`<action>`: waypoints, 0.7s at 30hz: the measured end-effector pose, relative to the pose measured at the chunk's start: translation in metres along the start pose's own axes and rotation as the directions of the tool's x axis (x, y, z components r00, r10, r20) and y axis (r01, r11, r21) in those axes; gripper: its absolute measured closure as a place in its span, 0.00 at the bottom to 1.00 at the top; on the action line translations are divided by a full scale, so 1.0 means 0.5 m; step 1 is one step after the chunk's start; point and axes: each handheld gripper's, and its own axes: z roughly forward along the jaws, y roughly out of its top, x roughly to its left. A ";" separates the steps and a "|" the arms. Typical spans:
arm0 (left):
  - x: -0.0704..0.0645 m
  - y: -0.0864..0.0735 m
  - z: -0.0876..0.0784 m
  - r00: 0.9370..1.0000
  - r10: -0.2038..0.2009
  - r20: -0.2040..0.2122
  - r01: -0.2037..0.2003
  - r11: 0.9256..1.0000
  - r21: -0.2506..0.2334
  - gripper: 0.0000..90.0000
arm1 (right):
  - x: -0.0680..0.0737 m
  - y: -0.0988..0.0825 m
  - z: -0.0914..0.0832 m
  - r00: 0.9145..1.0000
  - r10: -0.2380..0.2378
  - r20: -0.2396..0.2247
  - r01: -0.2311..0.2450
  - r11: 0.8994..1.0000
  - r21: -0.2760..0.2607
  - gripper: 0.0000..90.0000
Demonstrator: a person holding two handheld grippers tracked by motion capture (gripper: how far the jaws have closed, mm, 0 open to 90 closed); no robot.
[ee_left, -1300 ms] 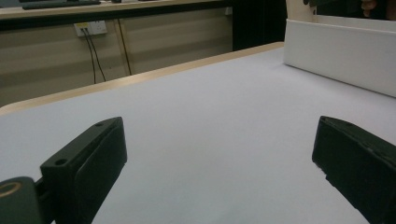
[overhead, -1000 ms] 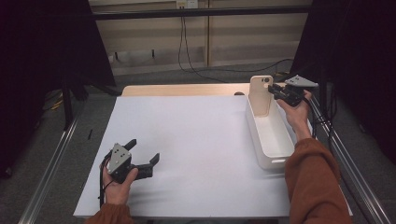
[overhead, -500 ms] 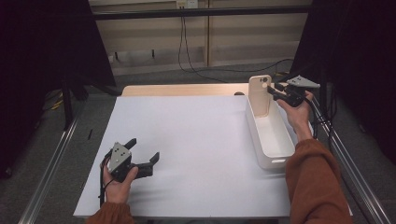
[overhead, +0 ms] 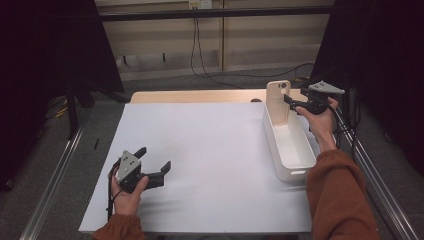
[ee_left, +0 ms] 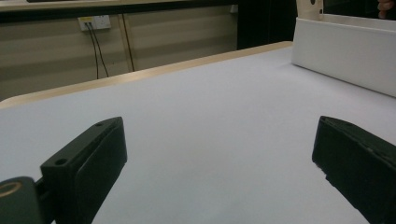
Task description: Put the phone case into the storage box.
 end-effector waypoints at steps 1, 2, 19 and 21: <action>0.000 0.000 -0.001 1.000 0.000 -0.002 0.000 1.000 0.002 0.04 | 0.001 0.001 -0.001 1.000 0.002 0.000 -0.002 1.000 0.001 0.19; -0.001 0.000 -0.001 1.000 -0.004 0.000 0.004 1.000 -0.002 0.04 | 0.001 0.001 -0.001 1.000 0.000 0.002 0.000 1.000 -0.002 0.17; 0.000 0.001 -0.011 1.000 -0.008 -0.008 0.008 1.000 -0.011 0.03 | 0.036 0.027 -0.021 0.999 0.034 0.020 -0.033 0.999 -0.027 0.00; 0.002 0.002 -0.009 1.000 -0.004 -0.006 0.004 1.000 -0.011 0.03 | 0.038 0.030 -0.023 0.999 0.020 0.028 -0.020 0.999 -0.029 0.01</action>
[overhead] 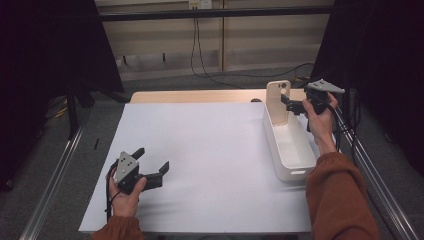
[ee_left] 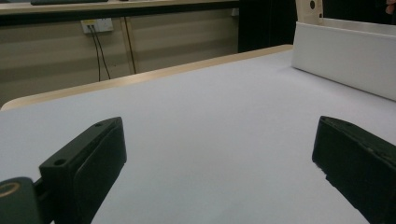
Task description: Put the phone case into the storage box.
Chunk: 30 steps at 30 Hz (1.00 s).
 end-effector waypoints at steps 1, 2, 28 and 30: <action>0.001 0.000 0.001 1.000 0.001 0.002 -0.001 1.000 0.002 0.03 | 0.000 0.000 -0.001 1.000 0.004 0.000 -0.004 1.000 -0.001 0.01; 0.001 0.000 0.003 1.000 0.001 0.003 -0.001 1.000 0.003 0.03 | -0.001 -0.001 -0.002 1.000 0.011 0.000 -0.011 1.000 -0.001 0.00; 0.004 -0.001 -0.014 1.000 -0.021 -0.013 0.021 1.000 -0.009 0.03 | 0.041 -0.010 -0.081 0.999 -0.031 0.013 0.032 0.998 -0.050 0.00; 0.003 -0.002 -0.015 0.999 -0.036 -0.013 0.035 0.999 -0.014 0.03 | 0.043 -0.012 -0.087 1.000 -0.030 0.008 0.030 0.998 -0.051 0.00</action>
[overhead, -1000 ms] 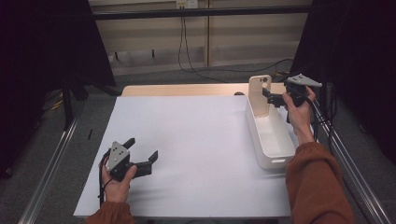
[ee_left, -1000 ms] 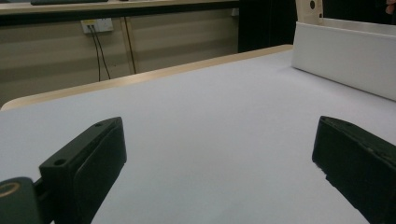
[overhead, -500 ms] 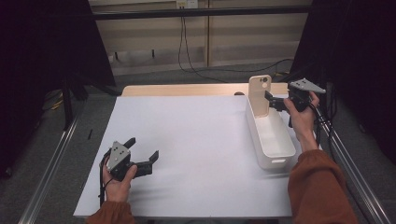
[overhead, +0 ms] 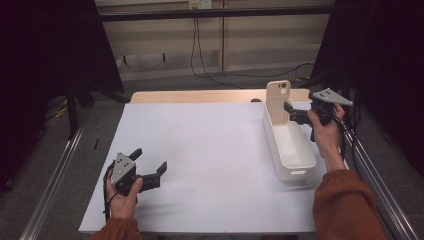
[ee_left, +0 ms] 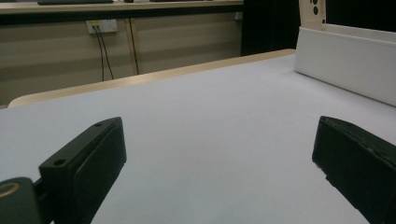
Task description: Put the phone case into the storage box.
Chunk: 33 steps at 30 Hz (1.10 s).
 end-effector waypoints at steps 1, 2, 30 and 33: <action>0.001 0.000 -0.001 1.000 0.005 -0.001 -0.005 1.000 0.001 0.03 | 0.001 -0.001 -0.004 1.000 0.004 0.001 -0.004 1.000 0.001 0.00; 0.001 0.000 -0.002 1.000 0.003 -0.001 -0.003 1.000 0.000 0.03 | 0.001 -0.001 -0.006 1.000 0.001 0.006 -0.001 1.000 -0.001 0.00; 0.006 -0.004 -0.030 0.999 -0.025 -0.025 0.025 1.000 -0.012 0.03 | 0.020 -0.021 -0.125 0.999 -0.035 0.025 0.036 0.998 -0.043 0.00; 0.007 -0.004 -0.033 0.999 -0.021 -0.028 0.020 1.000 -0.014 0.03 | 0.025 -0.023 -0.143 0.999 -0.039 0.032 0.041 0.997 -0.061 0.00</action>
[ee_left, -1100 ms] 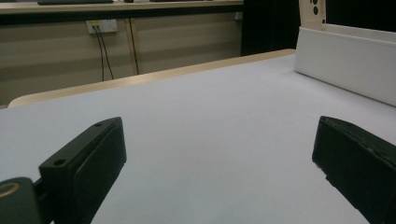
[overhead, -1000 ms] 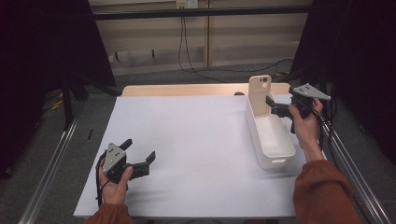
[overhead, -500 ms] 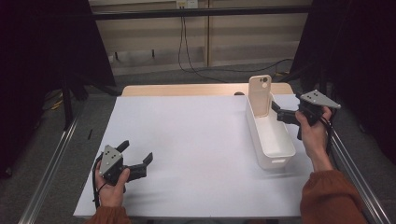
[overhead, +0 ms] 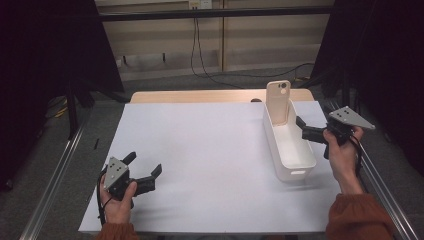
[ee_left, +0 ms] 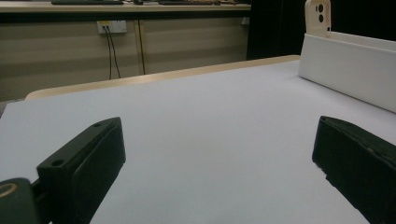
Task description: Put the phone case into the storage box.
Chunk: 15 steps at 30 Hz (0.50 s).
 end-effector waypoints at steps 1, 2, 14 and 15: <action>0.000 -0.001 -0.001 1.000 -0.003 -0.005 0.003 1.000 0.002 0.03 | 0.001 0.000 -0.005 1.000 0.004 -0.007 -0.004 1.000 0.001 0.00; 0.001 -0.001 -0.002 1.000 -0.003 -0.006 0.003 1.000 0.003 0.03 | 0.002 -0.001 -0.010 1.000 0.003 -0.001 -0.003 1.000 -0.002 0.00; 0.001 -0.002 -0.007 1.000 -0.012 -0.022 0.012 1.000 0.001 0.03 | 0.015 -0.016 -0.080 0.999 0.035 -0.016 -0.035 0.999 -0.027 0.00; 0.002 -0.002 -0.008 1.000 -0.012 -0.021 0.012 1.000 0.001 0.03 | 0.017 -0.018 -0.084 0.999 0.034 -0.015 -0.035 0.999 -0.025 0.00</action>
